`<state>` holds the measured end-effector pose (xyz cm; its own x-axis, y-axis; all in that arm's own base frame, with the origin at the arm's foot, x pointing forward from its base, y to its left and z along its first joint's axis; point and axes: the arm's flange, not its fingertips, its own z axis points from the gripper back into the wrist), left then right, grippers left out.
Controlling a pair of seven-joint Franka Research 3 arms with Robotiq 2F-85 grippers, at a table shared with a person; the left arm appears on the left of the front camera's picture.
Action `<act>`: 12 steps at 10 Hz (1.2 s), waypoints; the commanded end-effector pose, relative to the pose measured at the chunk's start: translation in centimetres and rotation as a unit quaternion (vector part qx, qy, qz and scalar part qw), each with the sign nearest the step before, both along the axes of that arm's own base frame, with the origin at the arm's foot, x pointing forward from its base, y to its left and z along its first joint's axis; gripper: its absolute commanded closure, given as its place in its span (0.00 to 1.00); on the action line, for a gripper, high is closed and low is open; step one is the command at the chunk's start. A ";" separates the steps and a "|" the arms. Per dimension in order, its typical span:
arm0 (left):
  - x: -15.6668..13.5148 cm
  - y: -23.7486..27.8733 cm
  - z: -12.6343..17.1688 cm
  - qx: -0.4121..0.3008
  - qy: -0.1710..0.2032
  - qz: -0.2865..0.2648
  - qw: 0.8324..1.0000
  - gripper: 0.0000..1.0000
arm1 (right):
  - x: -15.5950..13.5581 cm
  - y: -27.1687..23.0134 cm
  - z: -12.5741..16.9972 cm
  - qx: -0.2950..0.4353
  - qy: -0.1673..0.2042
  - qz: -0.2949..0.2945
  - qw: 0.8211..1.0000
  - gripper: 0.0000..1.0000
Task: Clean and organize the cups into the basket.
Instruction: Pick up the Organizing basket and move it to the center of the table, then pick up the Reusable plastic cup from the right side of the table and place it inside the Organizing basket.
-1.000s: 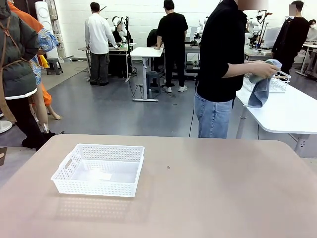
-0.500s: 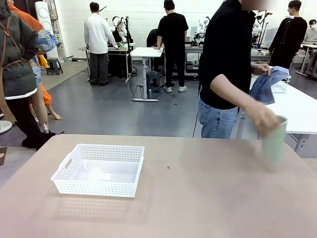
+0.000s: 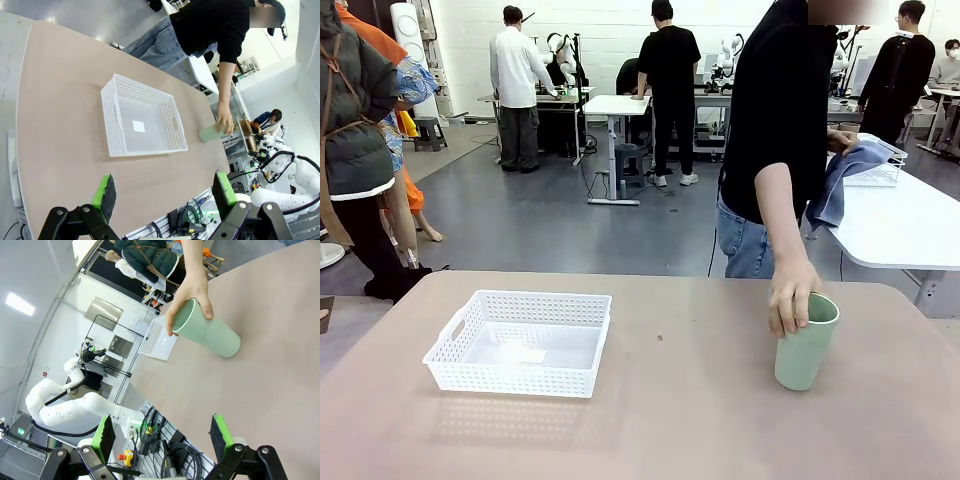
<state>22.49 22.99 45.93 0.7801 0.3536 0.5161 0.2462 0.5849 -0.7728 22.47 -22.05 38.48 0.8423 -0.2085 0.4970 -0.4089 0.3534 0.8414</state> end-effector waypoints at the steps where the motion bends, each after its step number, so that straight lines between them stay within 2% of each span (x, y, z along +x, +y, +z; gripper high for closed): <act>1: 0.0 0.0 0.0 -0.004 -0.003 -0.001 1.000 0.00 | -0.2 -0.1 0.0 0.006 -0.002 0.002 1.000 0.00; 8: 0.0 0.0 0.0 0.000 0.000 0.000 1.000 0.00 | 0.0 0.0 0.0 0.000 0.000 0.000 1.000 0.00; 9: -0.5 -1.4 2.3 0.082 -0.048 -0.009 0.995 0.00 | -0.2 1.3 0.4 -0.044 -0.076 0.039 0.995 0.00; 10: -0.7 -3.6 4.5 0.144 -0.068 -0.022 0.987 0.00 | 0.2 3.0 0.4 -0.070 -0.136 0.069 0.986 0.00; 11: 0.1 -6.0 6.4 0.211 -0.077 -0.033 0.974 0.00 | 0.9 4.9 -0.1 -0.096 -0.185 0.112 0.972 0.00; 12: 1.9 -8.7 8.3 0.275 -0.067 -0.034 0.959 0.00 | 1.8 7.0 -1.1 -0.138 -0.225 0.152 0.953 0.00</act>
<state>23.45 17.51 54.01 0.7035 0.0319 0.7100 0.4009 0.8071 -0.4335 24.40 -18.47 39.94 0.6310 0.1119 0.7677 -0.7479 0.3505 0.5637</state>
